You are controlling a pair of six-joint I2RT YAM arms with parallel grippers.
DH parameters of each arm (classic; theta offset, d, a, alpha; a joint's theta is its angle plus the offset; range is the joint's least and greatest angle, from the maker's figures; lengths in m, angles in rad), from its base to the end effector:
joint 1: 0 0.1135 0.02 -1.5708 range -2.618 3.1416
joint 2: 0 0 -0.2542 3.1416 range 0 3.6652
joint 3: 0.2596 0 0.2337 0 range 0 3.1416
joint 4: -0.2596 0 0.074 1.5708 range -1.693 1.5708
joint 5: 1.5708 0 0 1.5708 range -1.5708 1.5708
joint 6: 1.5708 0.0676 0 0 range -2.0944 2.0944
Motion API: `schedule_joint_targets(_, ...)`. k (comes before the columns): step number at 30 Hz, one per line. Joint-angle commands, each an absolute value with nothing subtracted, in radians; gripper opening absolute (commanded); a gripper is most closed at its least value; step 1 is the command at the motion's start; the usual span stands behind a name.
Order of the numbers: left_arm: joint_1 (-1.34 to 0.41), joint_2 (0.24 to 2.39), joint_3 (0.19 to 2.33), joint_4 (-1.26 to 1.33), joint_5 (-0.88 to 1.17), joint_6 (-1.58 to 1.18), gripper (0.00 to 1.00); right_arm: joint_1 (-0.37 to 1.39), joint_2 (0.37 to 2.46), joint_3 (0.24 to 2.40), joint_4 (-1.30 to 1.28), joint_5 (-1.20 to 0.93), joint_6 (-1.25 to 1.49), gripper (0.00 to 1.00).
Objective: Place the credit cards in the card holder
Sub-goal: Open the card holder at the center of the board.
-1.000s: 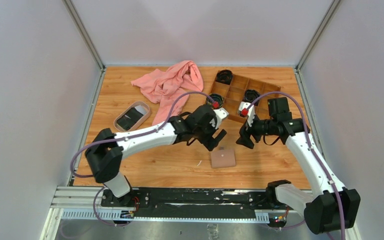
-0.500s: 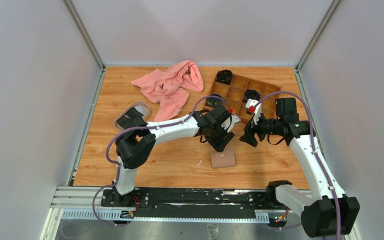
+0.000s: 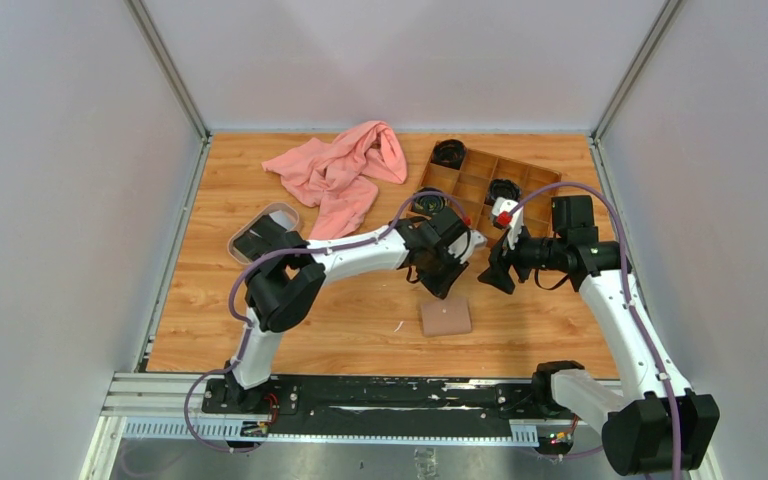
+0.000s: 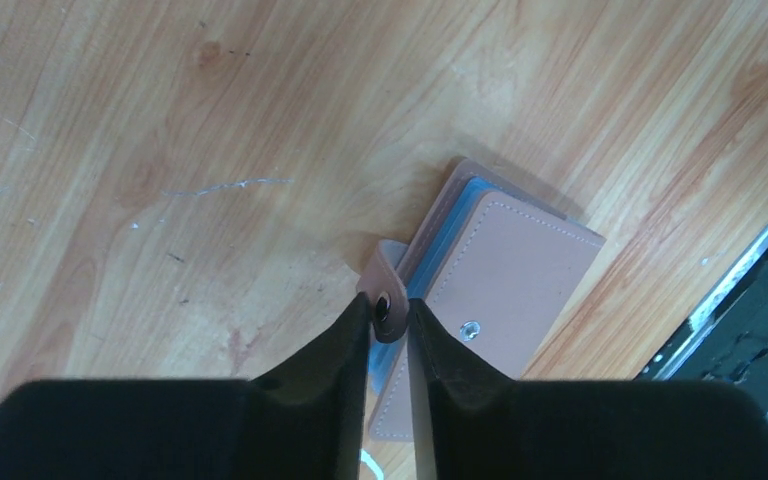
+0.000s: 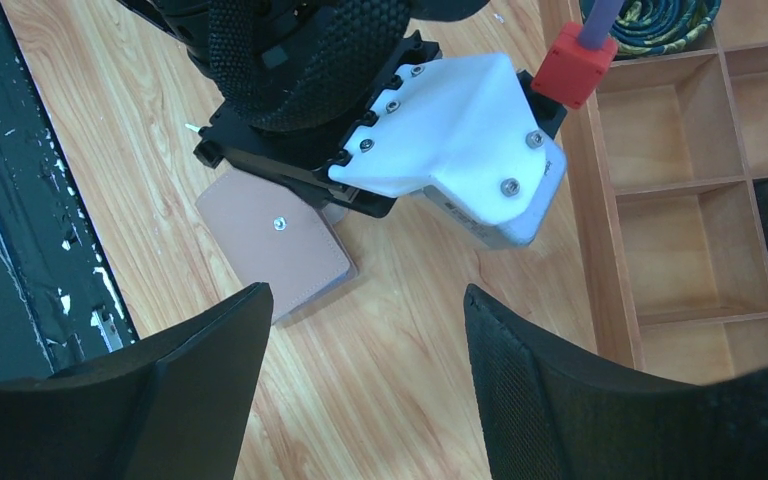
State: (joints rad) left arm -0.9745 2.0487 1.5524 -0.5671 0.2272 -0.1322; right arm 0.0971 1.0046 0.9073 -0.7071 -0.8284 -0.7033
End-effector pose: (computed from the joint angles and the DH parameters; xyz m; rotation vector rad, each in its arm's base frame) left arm 0.2300 -0.3660 0.1622 1.2012 2.4820 -0.6431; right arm 0.1915 0.0687 0.2796 -1.1668 1.7981 0.6316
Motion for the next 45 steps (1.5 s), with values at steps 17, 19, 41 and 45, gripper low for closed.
schedule_joint_targets(17,-0.887,1.486,0.851,0.024,0.095,-0.602,0.0,0.082,1.06,0.904,-0.747,-1.003,-0.713,0.74)
schedule_joint_targets(19,-0.887,1.413,0.781,0.059,0.028,-0.679,0.0,0.088,1.089,0.908,-0.759,-1.043,-0.709,0.73)
schedule_joint_targets(41,-0.894,1.238,0.596,0.305,-0.152,-0.941,0.0,0.368,1.338,0.844,-0.355,-0.883,-0.09,0.72)
schedule_joint_targets(45,-0.894,1.235,0.572,0.304,-0.174,-0.934,0.0,0.398,1.41,0.871,-0.372,-0.837,-0.104,0.74)
